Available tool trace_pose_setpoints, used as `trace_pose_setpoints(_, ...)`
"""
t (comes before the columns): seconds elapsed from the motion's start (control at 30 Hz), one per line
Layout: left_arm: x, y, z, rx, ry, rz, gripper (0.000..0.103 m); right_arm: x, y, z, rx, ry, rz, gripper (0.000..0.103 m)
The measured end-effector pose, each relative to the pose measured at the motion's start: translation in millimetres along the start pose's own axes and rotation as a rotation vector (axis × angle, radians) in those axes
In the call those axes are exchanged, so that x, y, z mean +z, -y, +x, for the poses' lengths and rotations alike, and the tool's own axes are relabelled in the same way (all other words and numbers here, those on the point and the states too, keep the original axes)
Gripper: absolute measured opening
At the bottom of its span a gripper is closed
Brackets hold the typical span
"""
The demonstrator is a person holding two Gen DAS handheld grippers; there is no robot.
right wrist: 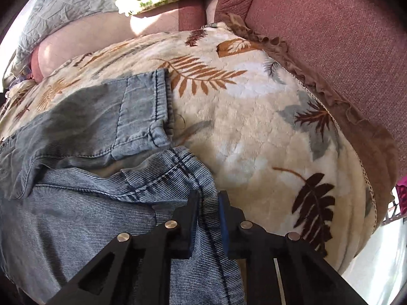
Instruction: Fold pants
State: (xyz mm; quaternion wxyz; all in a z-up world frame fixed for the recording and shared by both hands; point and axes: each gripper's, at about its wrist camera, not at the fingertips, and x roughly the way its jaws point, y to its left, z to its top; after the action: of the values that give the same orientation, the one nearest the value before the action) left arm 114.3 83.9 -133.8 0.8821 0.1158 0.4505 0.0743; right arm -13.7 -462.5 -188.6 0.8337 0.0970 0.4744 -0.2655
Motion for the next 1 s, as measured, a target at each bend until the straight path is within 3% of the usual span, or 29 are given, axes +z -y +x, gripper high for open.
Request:
trace_pose_setpoints(0.03, 1.7, -2.1, 2.4, 0.010, 0.000, 0.005, 0.103, 1.2, 3.2, -2.8, 0.017, 0.005, 0.009, 0.029)
trace_pose_setpoints(0.07, 4.3, -5.6, 5.3, 0.025, 0.001, 0.007, 0.103, 1.4, 9.6, -7.8, 0.052, 0.023, 0.028, 0.046)
trace_pose_setpoints(0.13, 11.8, -14.7, 11.2, 0.056, 0.006, 0.003, 0.103, 7.1, 17.9, -21.6, 0.085, 0.072, 0.061, 0.069)
trace_pose_setpoints(0.33, 52.1, -39.5, 29.4, 0.121, 0.045, -0.010, 0.103, 44.2, 33.9, -45.6, 0.231, 0.147, 0.152, 0.070)
trace_pose_setpoints(0.43, 81.3, -50.5, 47.4, 0.111, 0.037, -0.023, 0.103, 65.0, 20.7, -40.0, 0.256, 0.142, 0.135, 0.070)
trace_pose_setpoints(0.67, 143.8, -69.5, 95.4, 0.033, -0.067, -0.111, 0.103, 101.5, -19.1, -4.2, 0.318, 0.076, 0.148, 0.070)
trace_pose_setpoints(0.9, 175.7, -36.5, 139.9, -0.020, -0.155, -0.090, 0.103, 121.2, -43.7, 20.8, 0.328, 0.051, 0.145, 0.070)
trace_pose_setpoints(1.0, 178.8, -16.2, 159.6, -0.080, -0.204, -0.075, 0.103, 125.1, -47.0, 26.5, 0.322, 0.044, 0.136, 0.070)
